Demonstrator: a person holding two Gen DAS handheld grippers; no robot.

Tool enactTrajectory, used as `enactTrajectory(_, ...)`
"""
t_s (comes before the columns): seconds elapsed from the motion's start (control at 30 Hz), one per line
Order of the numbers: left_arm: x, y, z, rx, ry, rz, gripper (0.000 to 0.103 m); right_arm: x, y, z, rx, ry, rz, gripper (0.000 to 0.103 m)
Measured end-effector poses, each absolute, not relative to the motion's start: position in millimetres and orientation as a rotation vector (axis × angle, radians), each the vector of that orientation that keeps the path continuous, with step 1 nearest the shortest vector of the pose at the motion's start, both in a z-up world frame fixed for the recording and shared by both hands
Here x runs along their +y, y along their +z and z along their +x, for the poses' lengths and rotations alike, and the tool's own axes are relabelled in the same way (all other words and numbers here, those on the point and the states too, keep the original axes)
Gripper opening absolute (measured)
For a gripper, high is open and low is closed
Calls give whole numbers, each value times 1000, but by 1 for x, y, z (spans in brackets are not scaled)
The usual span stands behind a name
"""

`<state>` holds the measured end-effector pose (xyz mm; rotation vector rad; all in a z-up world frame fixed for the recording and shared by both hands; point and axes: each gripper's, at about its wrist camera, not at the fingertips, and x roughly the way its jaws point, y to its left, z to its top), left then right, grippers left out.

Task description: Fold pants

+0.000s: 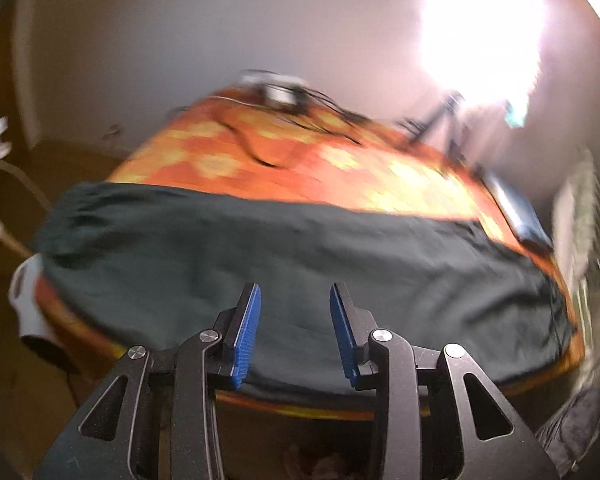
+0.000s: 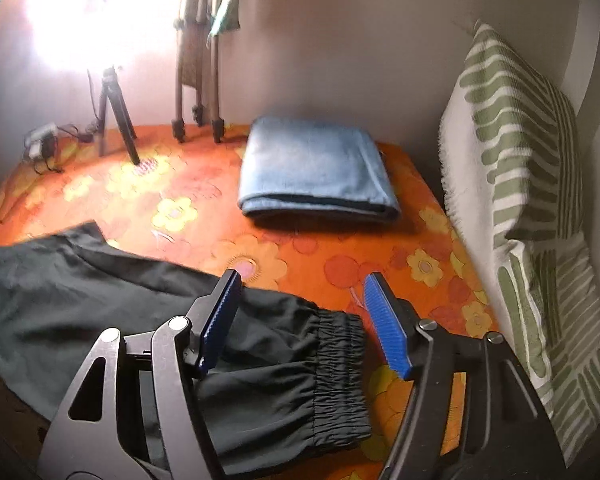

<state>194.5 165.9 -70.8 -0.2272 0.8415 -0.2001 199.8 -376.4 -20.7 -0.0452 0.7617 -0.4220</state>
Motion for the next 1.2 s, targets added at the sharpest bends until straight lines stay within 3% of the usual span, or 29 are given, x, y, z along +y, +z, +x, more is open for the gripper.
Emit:
enactTrajectory(0.07, 201, -69, 198, 832, -142, -309, 42, -362, -11, 202, 762, -367, -48, 67)
enactTrajectory(0.5, 344, -120, 202, 875, 134, -669, 43, -172, -17, 258, 817, 199, -83, 67)
enactTrajectory(0.73, 383, -136, 213, 881, 167, -759, 43, -61, -41, 282, 849, 447, -167, 67)
enactTrajectory(0.87, 398, -149, 221, 893, 155, -812, 49, -4, -60, 291, 873, 549, -215, 67)
enactTrajectory(1.2, 409, -180, 245, 943, 104, -862, 51, 86, -96, 316, 932, 704, -266, 67)
